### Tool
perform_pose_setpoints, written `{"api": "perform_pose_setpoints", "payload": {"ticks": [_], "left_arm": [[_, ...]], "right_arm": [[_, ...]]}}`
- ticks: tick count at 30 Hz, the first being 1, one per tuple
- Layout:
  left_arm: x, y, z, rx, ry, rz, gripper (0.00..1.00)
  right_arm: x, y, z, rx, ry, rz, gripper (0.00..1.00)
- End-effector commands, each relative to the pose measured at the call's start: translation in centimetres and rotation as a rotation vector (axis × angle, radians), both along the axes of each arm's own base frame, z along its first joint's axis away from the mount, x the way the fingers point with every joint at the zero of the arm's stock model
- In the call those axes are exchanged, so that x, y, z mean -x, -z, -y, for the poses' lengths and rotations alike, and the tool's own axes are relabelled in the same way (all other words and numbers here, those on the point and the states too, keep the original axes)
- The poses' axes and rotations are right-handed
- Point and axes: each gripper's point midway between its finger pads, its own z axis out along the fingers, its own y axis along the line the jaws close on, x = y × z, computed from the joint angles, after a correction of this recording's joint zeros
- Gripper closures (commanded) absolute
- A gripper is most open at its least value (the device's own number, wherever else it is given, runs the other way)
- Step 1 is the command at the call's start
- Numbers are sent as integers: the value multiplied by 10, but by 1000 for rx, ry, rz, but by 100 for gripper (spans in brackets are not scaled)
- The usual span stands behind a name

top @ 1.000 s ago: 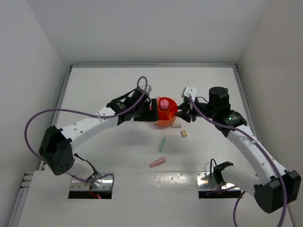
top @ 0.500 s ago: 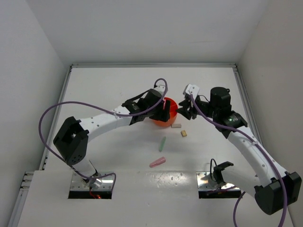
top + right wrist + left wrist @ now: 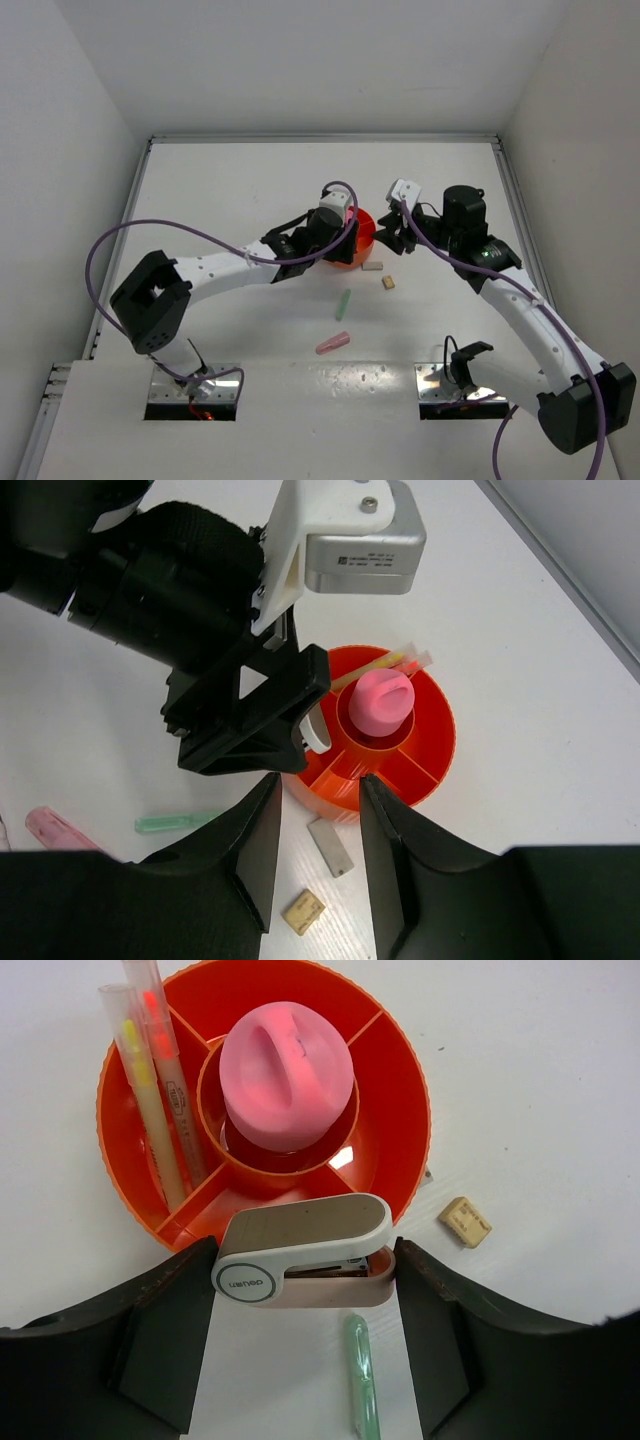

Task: Sort the stationery into containers
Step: Place the stationery into the container

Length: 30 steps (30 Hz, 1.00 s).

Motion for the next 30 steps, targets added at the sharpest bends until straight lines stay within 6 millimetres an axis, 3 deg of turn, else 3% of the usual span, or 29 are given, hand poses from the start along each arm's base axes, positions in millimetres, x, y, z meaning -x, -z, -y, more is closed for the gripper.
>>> {"api": "perform_pose_setpoints", "payload": {"ticks": [1,10,15,20,30], "left_arm": [[-9,-41,8,96,-29,142,72],[-14,-37,1,91,-84,193,70],[-20,-24,2,63,-100,185,70],[-21,-24,9,77,-100,199,59],[-20,1,13,46,-101,174,54]], "right_arm": [[-4,-13,0,-26,7,46,62],[-3,-13,-1,-29,-2,45,62],[-3,-13,-1,-29,-2,45,62],[-3,-13,-1,-29,-2,45,62],[-3,-13,-1,-29,-2,45,62]]}}
